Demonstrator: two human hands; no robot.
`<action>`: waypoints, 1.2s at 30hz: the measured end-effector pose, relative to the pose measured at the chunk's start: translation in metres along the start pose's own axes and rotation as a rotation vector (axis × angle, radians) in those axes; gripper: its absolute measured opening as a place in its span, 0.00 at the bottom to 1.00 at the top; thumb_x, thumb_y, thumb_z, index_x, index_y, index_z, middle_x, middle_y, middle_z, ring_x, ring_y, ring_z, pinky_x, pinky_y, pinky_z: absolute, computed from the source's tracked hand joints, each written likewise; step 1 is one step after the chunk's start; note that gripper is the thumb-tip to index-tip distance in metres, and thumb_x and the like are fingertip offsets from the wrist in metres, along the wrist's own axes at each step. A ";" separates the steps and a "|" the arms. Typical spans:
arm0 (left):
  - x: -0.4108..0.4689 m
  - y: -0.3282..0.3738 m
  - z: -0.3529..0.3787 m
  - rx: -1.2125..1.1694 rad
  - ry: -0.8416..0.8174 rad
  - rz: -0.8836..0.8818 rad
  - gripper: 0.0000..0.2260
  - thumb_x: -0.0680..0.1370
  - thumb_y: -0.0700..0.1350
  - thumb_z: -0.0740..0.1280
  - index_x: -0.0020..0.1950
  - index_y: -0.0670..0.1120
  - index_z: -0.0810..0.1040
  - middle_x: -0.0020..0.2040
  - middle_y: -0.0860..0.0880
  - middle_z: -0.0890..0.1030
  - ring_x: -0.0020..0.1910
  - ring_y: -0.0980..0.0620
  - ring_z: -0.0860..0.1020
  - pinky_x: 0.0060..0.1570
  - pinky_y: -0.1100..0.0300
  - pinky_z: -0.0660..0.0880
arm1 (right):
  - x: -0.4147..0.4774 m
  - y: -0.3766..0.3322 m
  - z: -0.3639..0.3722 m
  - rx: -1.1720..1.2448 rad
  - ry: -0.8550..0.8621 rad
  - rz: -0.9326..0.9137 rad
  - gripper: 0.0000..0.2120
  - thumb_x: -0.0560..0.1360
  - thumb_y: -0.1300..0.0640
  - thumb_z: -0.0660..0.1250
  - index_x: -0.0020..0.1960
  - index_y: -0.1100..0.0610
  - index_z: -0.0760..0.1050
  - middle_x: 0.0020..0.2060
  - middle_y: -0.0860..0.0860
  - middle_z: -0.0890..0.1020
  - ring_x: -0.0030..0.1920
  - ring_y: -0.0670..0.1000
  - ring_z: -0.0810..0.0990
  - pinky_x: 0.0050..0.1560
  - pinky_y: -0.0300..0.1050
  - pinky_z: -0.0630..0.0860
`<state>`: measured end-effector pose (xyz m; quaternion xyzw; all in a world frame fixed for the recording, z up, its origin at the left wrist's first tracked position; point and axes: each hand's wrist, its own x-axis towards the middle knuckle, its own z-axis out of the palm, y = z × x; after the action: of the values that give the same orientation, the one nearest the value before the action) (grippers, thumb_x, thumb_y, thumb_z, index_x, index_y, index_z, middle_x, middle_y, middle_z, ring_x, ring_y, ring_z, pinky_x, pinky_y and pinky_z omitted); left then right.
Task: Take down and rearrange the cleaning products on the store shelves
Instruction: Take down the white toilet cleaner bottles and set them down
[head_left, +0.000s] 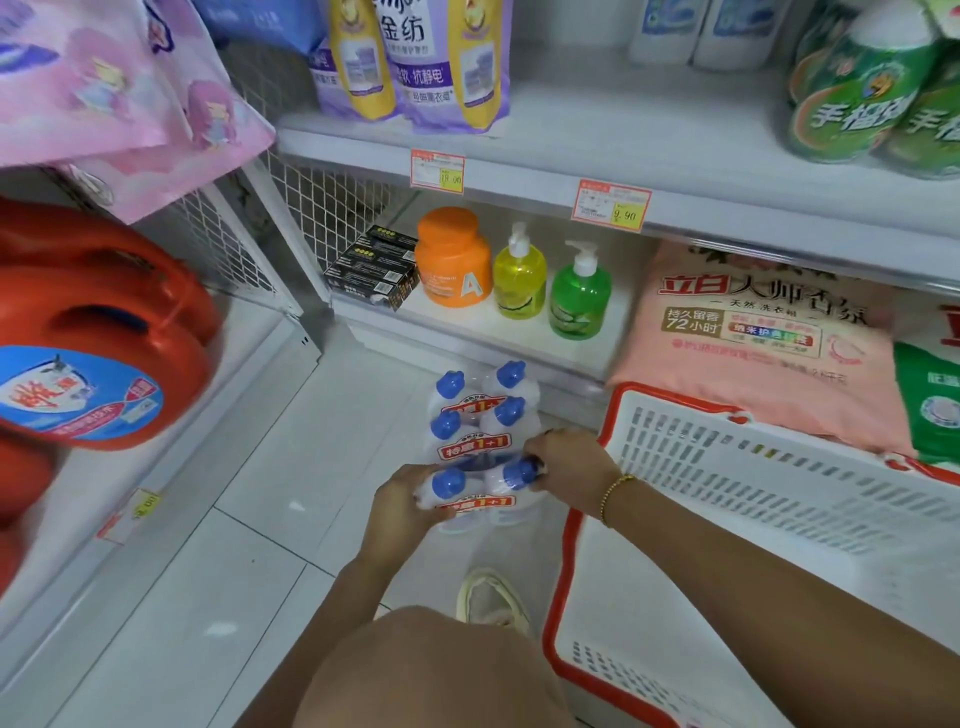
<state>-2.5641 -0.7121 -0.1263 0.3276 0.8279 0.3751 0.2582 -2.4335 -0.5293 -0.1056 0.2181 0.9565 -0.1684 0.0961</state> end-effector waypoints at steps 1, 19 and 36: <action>0.000 0.002 -0.002 0.012 -0.006 0.012 0.16 0.68 0.43 0.77 0.53 0.53 0.78 0.49 0.59 0.77 0.42 0.67 0.75 0.41 0.81 0.68 | 0.000 -0.002 0.000 0.015 -0.001 -0.003 0.11 0.75 0.52 0.65 0.56 0.56 0.75 0.53 0.53 0.80 0.54 0.53 0.77 0.56 0.45 0.71; 0.096 0.263 -0.061 0.080 0.186 0.633 0.13 0.74 0.50 0.69 0.31 0.53 0.73 0.35 0.50 0.79 0.37 0.59 0.76 0.41 0.67 0.71 | -0.035 0.102 -0.229 0.122 0.994 0.078 0.06 0.73 0.59 0.64 0.46 0.62 0.76 0.43 0.59 0.77 0.45 0.60 0.76 0.43 0.52 0.73; 0.358 0.436 0.030 -0.427 0.052 0.329 0.20 0.73 0.40 0.73 0.63 0.42 0.72 0.64 0.47 0.75 0.59 0.51 0.77 0.54 0.62 0.73 | -0.010 0.209 -0.243 -0.329 0.910 0.102 0.21 0.75 0.47 0.58 0.31 0.57 0.78 0.27 0.52 0.77 0.28 0.56 0.76 0.25 0.43 0.68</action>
<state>-2.6254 -0.2149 0.1358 0.3860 0.6722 0.5863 0.2357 -2.3578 -0.2675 0.0634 0.2980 0.9035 0.1023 -0.2904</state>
